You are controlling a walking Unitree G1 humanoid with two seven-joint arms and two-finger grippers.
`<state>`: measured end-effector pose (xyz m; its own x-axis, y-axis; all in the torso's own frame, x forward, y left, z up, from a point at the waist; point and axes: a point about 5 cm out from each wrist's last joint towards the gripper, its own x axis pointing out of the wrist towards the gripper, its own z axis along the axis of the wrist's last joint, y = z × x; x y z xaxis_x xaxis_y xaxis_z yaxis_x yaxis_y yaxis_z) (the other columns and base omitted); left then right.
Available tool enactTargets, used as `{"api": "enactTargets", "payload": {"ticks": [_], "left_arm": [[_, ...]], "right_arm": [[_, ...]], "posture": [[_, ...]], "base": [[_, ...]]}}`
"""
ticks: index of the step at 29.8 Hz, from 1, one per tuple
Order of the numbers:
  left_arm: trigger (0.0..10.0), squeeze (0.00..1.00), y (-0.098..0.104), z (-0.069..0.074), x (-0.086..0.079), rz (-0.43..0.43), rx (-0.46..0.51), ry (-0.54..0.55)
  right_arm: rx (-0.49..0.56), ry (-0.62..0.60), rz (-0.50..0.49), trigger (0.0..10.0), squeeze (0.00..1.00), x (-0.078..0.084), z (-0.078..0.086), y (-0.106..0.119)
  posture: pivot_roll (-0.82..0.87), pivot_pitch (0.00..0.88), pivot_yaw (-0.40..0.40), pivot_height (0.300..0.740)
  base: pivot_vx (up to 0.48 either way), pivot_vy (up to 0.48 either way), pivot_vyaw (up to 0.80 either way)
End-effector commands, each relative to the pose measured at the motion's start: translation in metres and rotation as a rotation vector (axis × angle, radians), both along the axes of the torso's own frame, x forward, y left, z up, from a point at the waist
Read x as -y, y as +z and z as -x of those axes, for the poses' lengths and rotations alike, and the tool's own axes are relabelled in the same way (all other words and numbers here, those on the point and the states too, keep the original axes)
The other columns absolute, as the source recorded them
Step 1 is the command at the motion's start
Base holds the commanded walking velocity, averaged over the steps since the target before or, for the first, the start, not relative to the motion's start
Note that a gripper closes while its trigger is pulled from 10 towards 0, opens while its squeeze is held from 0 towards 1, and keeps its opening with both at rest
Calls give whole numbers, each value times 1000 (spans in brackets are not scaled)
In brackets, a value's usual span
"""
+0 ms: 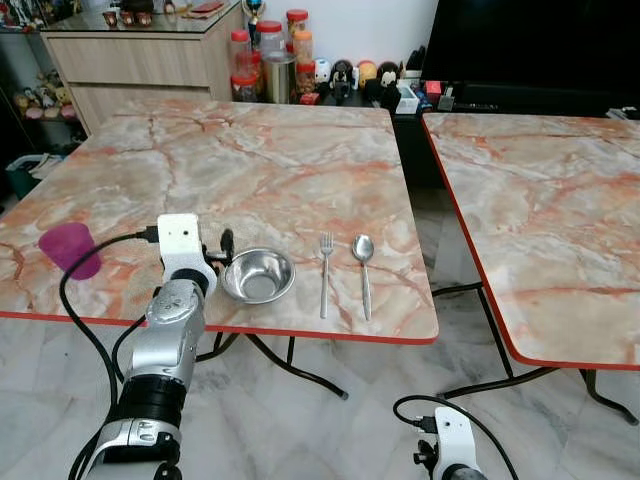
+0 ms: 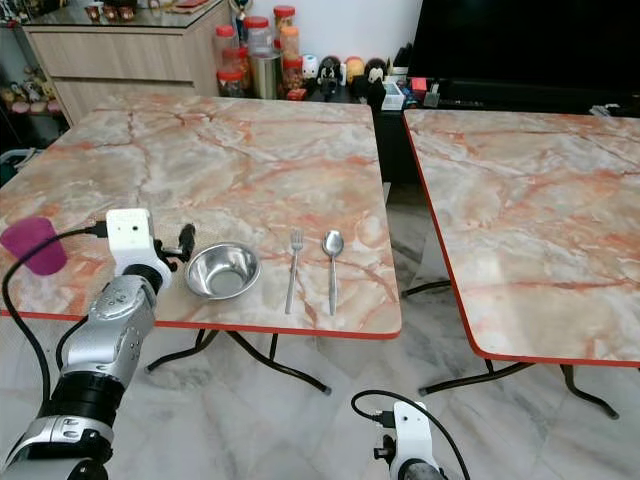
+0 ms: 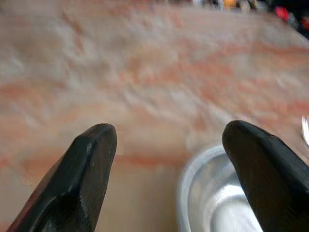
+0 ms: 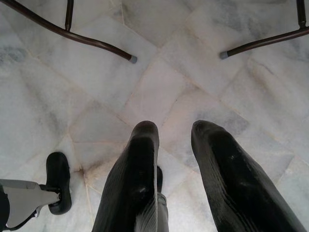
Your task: Setting the table
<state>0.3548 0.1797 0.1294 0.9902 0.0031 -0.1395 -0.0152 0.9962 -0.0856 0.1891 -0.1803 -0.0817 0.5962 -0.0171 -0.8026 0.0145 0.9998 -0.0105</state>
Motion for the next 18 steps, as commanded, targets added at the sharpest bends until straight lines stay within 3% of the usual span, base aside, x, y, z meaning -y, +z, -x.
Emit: {"api": "enactTargets", "payload": {"ticks": [1,18], "left_arm": [[10000,0,-1,-3,7,15,-40,-55],[10000,0,-10,-7,8,13,-163,-51]], "right_arm": [[2,-11,-7,10000,0,0,-2,1],[-4,-23,-9,10000,0,0,2,-1]], "posture": [[73,0,-22,740],[55,0,0,740]], "base": [[0,0,0],[0,0,0]]}}
